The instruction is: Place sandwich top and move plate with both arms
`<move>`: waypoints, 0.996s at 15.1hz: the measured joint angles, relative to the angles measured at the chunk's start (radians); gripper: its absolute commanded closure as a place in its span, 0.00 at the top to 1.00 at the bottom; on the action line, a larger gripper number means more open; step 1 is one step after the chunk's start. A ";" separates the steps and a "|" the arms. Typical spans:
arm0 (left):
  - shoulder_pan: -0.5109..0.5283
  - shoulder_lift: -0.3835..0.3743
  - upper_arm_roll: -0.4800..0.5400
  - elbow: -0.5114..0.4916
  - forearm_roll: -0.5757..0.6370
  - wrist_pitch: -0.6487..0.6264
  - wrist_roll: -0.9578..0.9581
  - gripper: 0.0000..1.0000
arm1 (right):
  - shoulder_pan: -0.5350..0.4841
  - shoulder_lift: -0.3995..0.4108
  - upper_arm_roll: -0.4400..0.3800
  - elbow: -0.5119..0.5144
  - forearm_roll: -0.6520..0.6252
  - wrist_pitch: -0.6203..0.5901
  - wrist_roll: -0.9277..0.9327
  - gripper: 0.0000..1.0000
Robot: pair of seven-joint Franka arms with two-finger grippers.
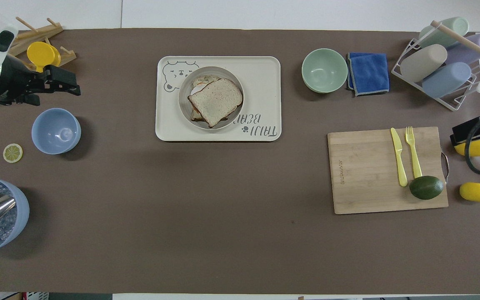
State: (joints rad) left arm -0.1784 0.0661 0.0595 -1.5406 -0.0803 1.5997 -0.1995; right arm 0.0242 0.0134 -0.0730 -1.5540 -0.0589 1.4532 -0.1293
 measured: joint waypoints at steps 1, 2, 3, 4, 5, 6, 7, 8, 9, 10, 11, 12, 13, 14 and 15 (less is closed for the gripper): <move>-0.001 -0.020 -0.004 -0.007 0.009 -0.039 0.000 1.00 | 0.000 0.000 0.000 0.000 0.000 0.000 0.000 1.00; -0.001 -0.037 -0.007 -0.021 0.017 -0.063 0.000 1.00 | 0.000 0.000 0.000 0.000 0.000 0.000 0.000 1.00; -0.002 -0.050 -0.010 -0.041 0.019 -0.072 0.000 1.00 | 0.000 0.000 0.000 0.000 0.000 0.000 0.000 1.00; -0.002 -0.062 -0.011 -0.066 0.020 -0.074 0.000 1.00 | 0.000 0.000 0.000 0.000 0.000 0.000 0.000 1.00; -0.002 -0.071 -0.015 -0.092 0.020 -0.074 0.000 1.00 | 0.000 0.000 0.000 0.000 0.000 0.000 0.000 1.00; -0.001 -0.079 -0.021 -0.115 0.020 -0.071 0.000 1.00 | 0.000 0.000 0.000 0.000 0.000 0.000 0.000 1.00; -0.001 -0.085 -0.028 -0.134 0.021 -0.064 0.000 1.00 | 0.000 0.000 0.000 0.000 0.000 0.000 0.000 1.00; 0.001 -0.088 -0.034 -0.143 0.021 -0.056 0.000 1.00 | 0.000 0.000 0.000 0.000 0.000 0.000 0.000 1.00; 0.005 -0.089 -0.041 -0.143 0.022 -0.053 0.000 1.00 | 0.000 0.000 0.000 0.000 0.000 0.000 0.000 1.00; 0.018 -0.090 -0.055 -0.143 0.022 -0.053 0.000 1.00 | 0.000 0.000 0.000 0.000 0.000 0.000 0.000 1.00; 0.035 -0.091 -0.074 -0.143 0.022 -0.053 0.000 1.00 | 0.000 0.000 0.000 0.000 0.000 0.000 0.000 1.00; 0.046 -0.092 -0.088 -0.143 0.022 -0.053 0.000 1.00 | 0.000 0.000 0.000 0.000 0.000 0.000 0.000 1.00; 0.052 -0.093 -0.097 -0.143 0.022 -0.055 0.000 1.00 | 0.000 0.000 0.000 0.000 0.000 0.000 0.000 1.00; 0.054 -0.095 -0.101 -0.143 0.022 -0.060 0.000 1.00 | 0.000 0.000 0.000 0.000 0.000 0.000 0.000 1.00; 0.055 -0.097 -0.103 -0.143 0.023 -0.068 0.000 1.00 | 0.000 0.000 0.000 0.000 0.000 0.000 0.000 1.00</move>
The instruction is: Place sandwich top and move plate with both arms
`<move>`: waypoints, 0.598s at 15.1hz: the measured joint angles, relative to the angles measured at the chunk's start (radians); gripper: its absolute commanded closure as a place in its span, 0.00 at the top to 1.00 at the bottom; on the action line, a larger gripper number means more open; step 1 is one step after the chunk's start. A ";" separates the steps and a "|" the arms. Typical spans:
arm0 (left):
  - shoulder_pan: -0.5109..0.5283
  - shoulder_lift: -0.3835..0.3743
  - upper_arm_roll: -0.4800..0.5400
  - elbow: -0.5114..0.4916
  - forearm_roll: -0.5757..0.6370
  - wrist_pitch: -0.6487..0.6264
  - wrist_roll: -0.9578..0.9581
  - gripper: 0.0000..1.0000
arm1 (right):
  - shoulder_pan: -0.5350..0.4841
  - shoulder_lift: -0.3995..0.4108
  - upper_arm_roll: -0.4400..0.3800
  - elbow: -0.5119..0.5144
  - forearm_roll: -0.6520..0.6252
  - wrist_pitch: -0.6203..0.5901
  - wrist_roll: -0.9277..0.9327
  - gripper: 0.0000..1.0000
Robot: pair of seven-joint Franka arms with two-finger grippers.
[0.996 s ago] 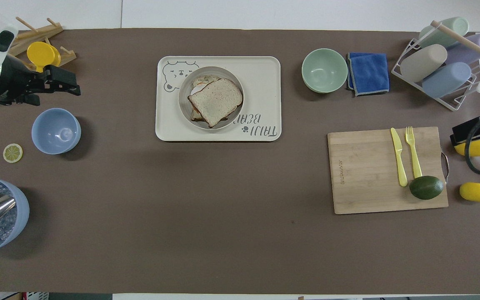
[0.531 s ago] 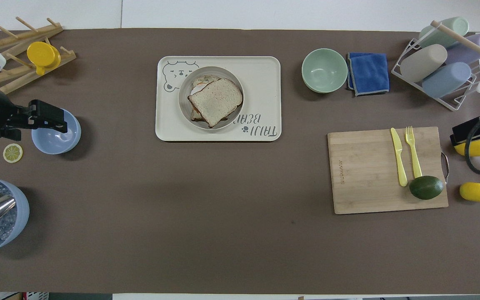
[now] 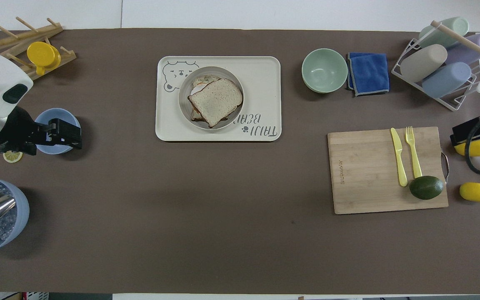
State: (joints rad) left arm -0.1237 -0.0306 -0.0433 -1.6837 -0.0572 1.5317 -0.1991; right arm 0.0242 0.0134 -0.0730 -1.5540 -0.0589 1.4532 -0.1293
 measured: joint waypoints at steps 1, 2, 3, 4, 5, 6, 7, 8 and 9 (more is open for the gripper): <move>0.002 -0.003 0.000 0.001 0.001 -0.006 0.000 1.00 | 0.000 0.000 0.000 0.000 0.000 0.000 0.000 1.00; 0.005 -0.007 -0.001 0.002 0.001 -0.011 0.001 1.00 | 0.000 0.000 0.000 0.000 0.000 0.000 0.000 1.00; 0.009 -0.011 -0.004 0.002 0.002 -0.013 0.002 1.00 | 0.000 0.000 0.000 0.000 0.000 0.000 0.000 1.00; 0.015 -0.015 -0.009 0.002 0.003 -0.014 0.003 1.00 | 0.000 0.000 0.000 0.000 0.000 0.000 0.000 1.00; 0.018 -0.019 -0.012 0.002 0.005 -0.014 0.003 1.00 | 0.000 0.000 0.000 0.000 0.000 0.000 0.000 1.00; 0.022 -0.023 -0.015 0.002 0.005 -0.015 0.004 1.00 | 0.000 0.000 0.000 0.000 0.000 0.000 0.000 1.00; 0.025 -0.028 -0.018 0.002 0.005 -0.017 0.005 1.00 | 0.000 0.000 0.000 0.000 0.000 0.000 0.000 1.00; 0.026 -0.031 -0.018 0.001 0.005 -0.017 0.006 1.00 | 0.000 0.000 0.000 0.000 0.000 0.000 0.000 1.00; 0.026 -0.034 -0.019 -0.001 0.005 -0.018 0.006 1.00 | 0.000 0.000 0.000 0.000 0.000 0.000 0.000 1.00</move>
